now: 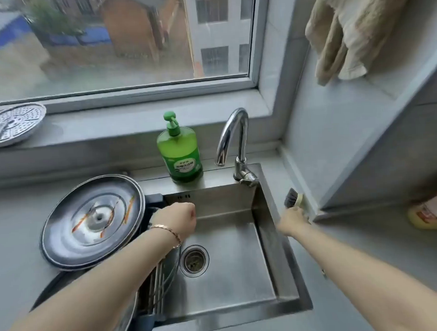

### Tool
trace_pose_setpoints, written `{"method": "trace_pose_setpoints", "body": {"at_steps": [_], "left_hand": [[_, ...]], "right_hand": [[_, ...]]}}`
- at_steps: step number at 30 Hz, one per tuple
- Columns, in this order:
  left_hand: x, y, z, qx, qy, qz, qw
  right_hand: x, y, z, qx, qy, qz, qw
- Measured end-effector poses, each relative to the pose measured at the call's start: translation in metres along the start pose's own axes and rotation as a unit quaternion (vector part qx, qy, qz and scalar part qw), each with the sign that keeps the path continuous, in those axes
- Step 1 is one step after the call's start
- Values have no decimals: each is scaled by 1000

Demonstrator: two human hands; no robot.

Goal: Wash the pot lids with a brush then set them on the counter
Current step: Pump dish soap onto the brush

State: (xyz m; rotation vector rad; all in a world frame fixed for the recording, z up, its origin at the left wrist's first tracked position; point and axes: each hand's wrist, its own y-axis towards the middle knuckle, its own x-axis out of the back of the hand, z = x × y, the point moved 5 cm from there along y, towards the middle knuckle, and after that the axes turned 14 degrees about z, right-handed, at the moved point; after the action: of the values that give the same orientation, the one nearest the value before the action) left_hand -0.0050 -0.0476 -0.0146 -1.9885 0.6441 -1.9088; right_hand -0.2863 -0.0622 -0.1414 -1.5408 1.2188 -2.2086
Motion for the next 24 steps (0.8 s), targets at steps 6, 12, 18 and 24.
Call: {"method": "trace_pose_setpoints", "body": {"at_steps": [6,12,18,24], "left_hand": [[-8,19,3,11,4,-12,1000],[-12,40,16,28,-11,-7,1000],[15,55,45,56,-38,-64,996],[80,63,77,23,-170,-213,962]], "right_hand": [[12,30,-19,-73,125,-140,980],[-6,31,-8,14,146,-38,988],[-8,-47,59,271,-182,-163,931],[-18,-73,118,305,-209,-42,928]]}}
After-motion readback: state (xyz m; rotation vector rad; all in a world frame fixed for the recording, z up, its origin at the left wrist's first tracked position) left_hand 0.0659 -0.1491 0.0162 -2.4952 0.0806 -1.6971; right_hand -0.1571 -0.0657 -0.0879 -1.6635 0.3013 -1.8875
